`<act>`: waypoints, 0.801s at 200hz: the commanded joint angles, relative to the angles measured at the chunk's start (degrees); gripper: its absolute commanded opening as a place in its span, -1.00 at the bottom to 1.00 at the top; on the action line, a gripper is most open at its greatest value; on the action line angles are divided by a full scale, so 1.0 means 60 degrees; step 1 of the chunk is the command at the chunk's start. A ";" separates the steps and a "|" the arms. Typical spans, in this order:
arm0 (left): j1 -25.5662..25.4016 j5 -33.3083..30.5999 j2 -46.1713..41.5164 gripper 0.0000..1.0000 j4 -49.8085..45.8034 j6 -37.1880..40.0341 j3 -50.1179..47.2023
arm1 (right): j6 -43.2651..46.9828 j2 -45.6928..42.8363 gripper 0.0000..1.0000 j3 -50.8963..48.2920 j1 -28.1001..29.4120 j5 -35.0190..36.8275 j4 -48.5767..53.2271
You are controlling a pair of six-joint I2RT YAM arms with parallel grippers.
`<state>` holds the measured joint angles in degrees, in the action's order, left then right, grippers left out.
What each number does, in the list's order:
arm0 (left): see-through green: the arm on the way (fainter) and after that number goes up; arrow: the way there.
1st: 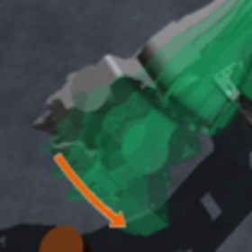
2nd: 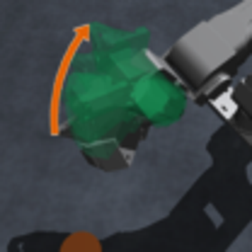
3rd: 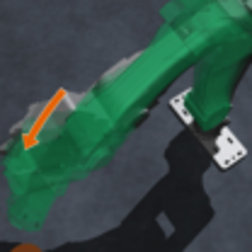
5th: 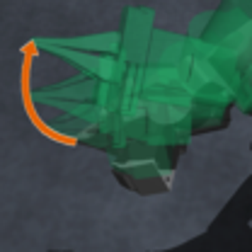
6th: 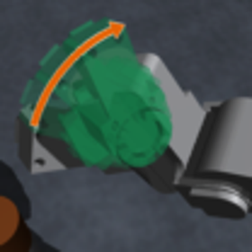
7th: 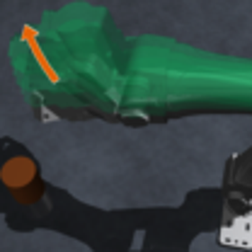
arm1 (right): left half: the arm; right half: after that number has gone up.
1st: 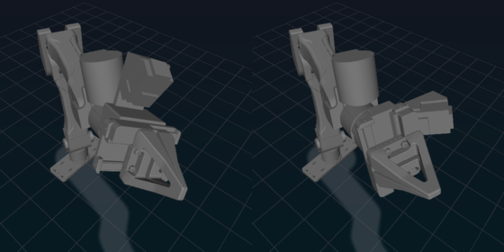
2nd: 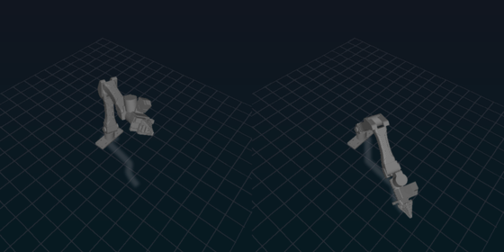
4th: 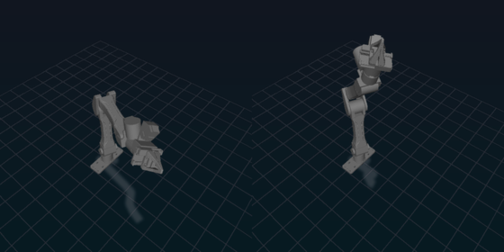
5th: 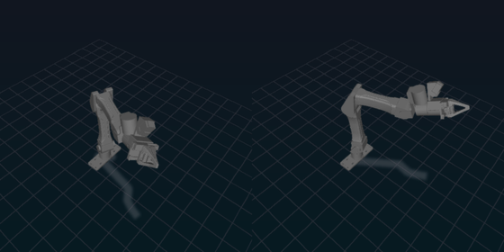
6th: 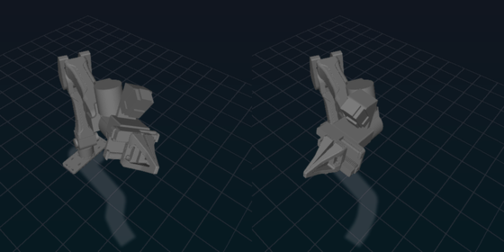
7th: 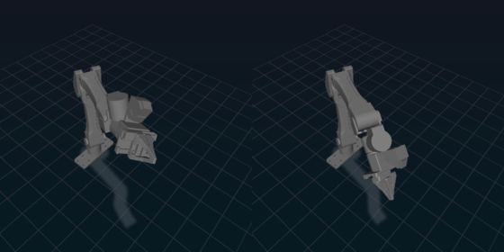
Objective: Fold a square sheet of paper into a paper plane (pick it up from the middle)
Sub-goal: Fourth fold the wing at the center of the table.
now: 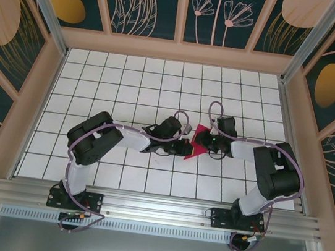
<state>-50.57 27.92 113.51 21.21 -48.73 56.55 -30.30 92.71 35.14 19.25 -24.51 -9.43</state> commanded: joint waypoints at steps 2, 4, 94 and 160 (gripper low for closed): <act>-0.0001 0.0170 -0.0123 -0.94 0.0094 0.0122 -0.0081 | 0.0176 0.0203 -0.62 -0.0040 0.0084 0.0375 0.0766; -0.0004 0.0178 -0.0136 -0.93 0.0075 0.0145 -0.0080 | 0.0174 0.0207 -0.62 -0.0040 0.0080 0.0378 0.0766; -0.0223 0.0198 0.0171 -0.92 -0.0070 0.0360 -0.0384 | 0.0184 0.0298 -0.62 -0.0011 0.0080 0.0394 0.0734; -0.0197 -0.0040 -0.0081 -0.94 0.0214 0.0304 -0.1293 | 0.0217 0.0281 -0.62 -0.0085 0.0076 0.0445 0.0749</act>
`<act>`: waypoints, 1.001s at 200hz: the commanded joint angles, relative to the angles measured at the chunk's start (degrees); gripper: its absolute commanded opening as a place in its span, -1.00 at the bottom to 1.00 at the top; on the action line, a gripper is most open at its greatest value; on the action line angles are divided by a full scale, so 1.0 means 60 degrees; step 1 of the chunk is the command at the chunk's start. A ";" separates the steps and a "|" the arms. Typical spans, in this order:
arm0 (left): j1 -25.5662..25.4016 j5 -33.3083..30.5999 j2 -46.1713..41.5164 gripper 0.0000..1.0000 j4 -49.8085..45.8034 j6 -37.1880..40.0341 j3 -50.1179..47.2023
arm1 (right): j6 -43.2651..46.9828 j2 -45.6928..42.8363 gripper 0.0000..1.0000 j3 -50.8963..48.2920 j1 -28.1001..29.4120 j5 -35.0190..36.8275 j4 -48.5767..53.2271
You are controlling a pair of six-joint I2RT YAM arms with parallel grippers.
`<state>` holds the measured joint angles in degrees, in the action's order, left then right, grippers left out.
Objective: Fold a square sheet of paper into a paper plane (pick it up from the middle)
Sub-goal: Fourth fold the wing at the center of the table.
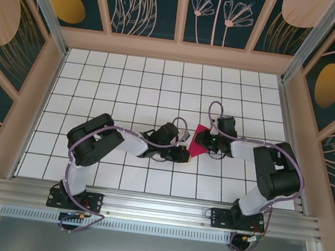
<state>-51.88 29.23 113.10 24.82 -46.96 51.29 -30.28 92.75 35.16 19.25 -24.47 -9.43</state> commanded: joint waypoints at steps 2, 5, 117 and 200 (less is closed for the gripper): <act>0.0019 -0.0266 0.0006 -0.94 -0.0379 -0.0009 -0.0425 | 0.0213 0.0267 -0.62 -0.0088 0.0078 0.0436 0.0747; 0.0018 -0.0259 0.0027 -0.94 -0.0365 -0.0034 -0.0444 | 0.0213 0.0270 -0.62 -0.0086 0.0078 0.0444 0.0727; 0.0043 -0.0610 -0.1338 -0.93 0.0101 -0.0972 -0.0213 | 0.0211 0.0292 -0.62 -0.0029 0.0078 0.0358 0.0726; 0.0083 -0.0785 0.0305 -0.96 0.0211 -0.1243 0.0891 | 0.0224 0.0226 -0.62 -0.0037 0.0092 0.0365 0.0799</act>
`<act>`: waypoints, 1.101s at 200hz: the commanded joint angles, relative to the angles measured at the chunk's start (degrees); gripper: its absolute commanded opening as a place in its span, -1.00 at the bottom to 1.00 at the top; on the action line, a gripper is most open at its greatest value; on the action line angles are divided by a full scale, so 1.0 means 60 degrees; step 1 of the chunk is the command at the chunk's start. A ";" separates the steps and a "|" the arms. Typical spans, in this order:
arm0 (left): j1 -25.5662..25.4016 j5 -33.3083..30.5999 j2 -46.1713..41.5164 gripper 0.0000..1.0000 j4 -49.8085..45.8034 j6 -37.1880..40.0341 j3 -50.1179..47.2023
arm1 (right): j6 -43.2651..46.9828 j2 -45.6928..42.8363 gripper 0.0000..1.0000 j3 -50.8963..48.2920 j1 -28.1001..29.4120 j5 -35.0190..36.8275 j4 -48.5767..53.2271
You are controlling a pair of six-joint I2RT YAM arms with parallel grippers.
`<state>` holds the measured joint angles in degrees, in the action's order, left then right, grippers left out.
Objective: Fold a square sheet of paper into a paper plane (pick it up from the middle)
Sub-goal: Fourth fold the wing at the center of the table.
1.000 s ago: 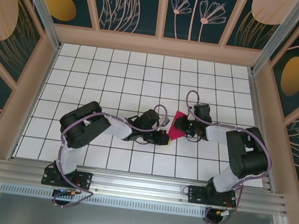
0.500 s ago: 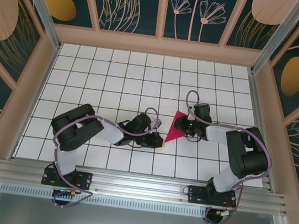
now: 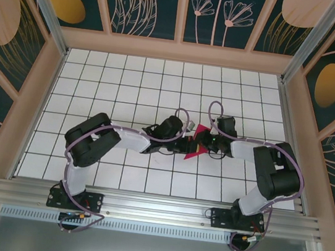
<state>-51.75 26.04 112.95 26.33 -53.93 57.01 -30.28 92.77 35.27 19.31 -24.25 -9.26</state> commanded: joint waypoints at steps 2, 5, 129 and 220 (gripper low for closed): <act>0.0056 -0.0275 0.0335 -0.96 -0.0049 -0.0076 -0.0068 | 0.0227 0.0226 -0.62 -0.0060 0.0075 0.0323 0.0771; 0.0055 -0.0304 0.0347 -0.96 -0.0057 -0.0045 -0.0070 | 0.0235 0.0214 -0.62 -0.0062 0.0083 0.0325 0.0782; 0.0059 -0.1248 0.0638 -0.99 -0.1510 0.0533 -0.1019 | 0.0096 0.0315 -0.61 0.0128 0.0080 0.0053 0.0607; 0.0065 -0.1612 0.0482 -1.00 -0.1695 0.0546 -0.1174 | -0.0123 -0.2489 -0.53 -0.0243 -0.0773 0.0142 0.1089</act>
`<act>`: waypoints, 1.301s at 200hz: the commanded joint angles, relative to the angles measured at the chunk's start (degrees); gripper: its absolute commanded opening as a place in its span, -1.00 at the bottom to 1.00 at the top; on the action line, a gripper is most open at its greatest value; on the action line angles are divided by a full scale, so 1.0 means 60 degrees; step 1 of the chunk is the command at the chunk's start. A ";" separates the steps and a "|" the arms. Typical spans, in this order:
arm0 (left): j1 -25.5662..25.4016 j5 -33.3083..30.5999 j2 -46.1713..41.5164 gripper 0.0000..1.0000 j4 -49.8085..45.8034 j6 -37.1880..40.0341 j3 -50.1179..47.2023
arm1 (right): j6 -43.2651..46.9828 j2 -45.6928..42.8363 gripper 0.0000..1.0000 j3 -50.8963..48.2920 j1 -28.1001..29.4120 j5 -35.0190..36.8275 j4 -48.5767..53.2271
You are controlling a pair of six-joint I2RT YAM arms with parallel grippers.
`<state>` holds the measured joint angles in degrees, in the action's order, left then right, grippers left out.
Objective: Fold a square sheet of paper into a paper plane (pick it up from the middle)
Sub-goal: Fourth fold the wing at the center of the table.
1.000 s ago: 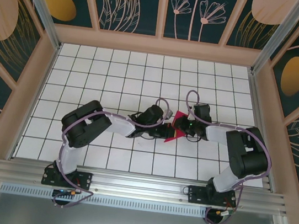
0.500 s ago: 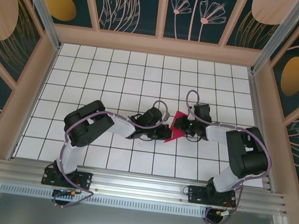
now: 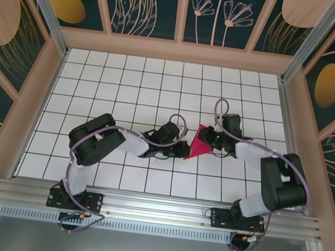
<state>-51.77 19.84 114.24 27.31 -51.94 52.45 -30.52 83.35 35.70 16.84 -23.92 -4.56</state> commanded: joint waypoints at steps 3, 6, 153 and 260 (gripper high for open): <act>0.0060 -0.0573 0.0267 -1.00 -0.1846 0.0204 -0.0400 | -0.0084 -0.1006 -0.53 -0.0379 -0.0372 0.0054 0.0253; 0.0061 -0.0560 0.0267 -1.00 -0.1831 0.0205 -0.0405 | -0.0084 -0.1060 -0.53 -0.0448 -0.0364 -0.0002 0.0226; 0.0066 -0.0524 0.0614 -1.00 -0.2416 0.0228 -0.0103 | 0.0036 0.1470 -0.67 -0.0581 0.0073 -0.0351 -0.0813; 0.0081 -0.1070 -0.0653 -1.00 -0.2045 0.0348 -0.0420 | 0.0165 0.2203 -0.68 -0.0169 -0.0089 -0.1469 -0.0841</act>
<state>-51.88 18.31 112.77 24.73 -51.72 52.12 -30.06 95.15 35.86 15.62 -32.88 -10.11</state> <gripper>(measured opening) 0.048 0.162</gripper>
